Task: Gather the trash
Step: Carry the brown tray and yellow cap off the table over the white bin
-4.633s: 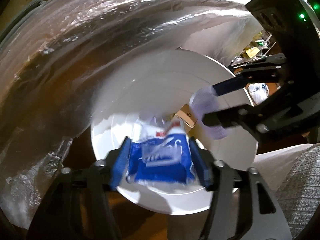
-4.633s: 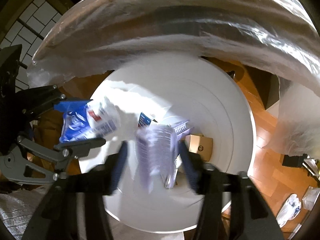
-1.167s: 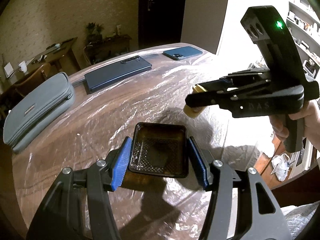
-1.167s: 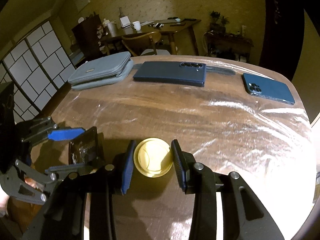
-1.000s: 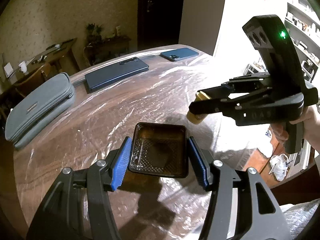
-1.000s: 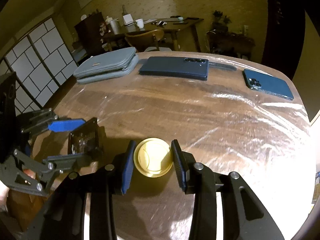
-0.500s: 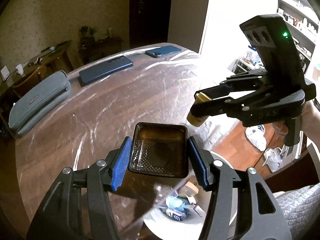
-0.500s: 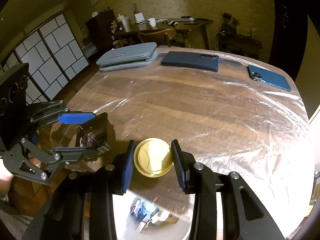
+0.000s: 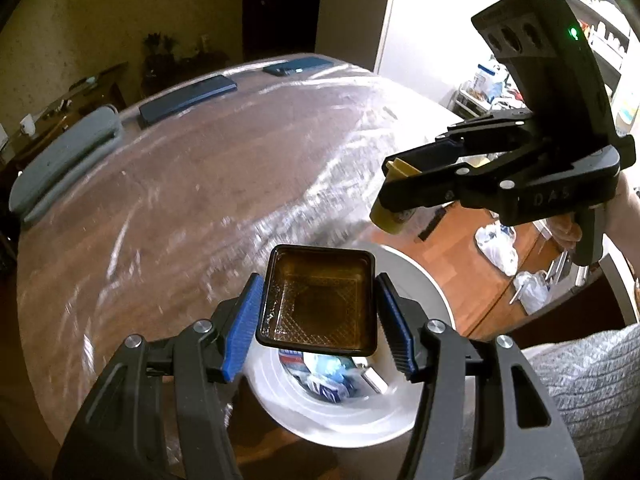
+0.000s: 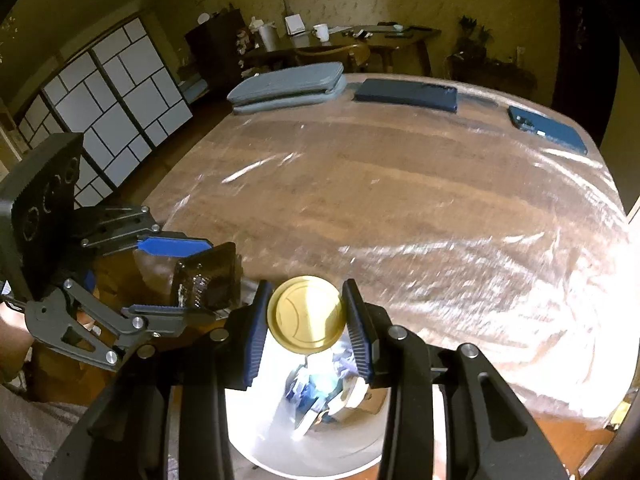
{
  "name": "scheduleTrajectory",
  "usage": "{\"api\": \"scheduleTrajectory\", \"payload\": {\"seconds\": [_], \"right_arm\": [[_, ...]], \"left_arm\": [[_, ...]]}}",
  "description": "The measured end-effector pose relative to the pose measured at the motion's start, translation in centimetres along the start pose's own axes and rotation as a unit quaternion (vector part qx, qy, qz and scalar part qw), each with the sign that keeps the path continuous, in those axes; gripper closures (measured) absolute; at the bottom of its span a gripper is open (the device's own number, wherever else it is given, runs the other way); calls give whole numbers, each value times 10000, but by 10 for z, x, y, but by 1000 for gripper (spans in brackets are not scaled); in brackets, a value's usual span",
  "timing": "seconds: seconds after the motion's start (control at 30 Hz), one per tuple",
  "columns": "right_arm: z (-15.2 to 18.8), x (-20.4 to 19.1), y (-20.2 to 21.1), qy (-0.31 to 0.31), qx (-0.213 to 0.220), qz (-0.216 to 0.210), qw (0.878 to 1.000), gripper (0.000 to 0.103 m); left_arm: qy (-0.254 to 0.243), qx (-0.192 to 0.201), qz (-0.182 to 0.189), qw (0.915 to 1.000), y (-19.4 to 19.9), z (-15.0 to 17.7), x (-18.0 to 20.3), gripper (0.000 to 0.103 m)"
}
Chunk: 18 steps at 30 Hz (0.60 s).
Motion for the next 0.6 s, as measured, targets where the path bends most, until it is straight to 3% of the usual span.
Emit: {"api": "scheduleTrajectory", "payload": {"seconds": [0.6], "right_arm": [[51, -6, -54, -269, -587, 6, 9979, 67]], "left_arm": [[194, -479, -134, 9986, -37, 45, 12, 46]]}}
Point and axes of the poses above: each gripper's, at about its wrist camera, not at the fingertips, and y roughly against the way its jaws point, x to its right, z to its underside, the point moved 5 cm from there along -y, roughly the way its jaws point, and after that the axes turned 7 degrees about -x, right-handed, at the moved point
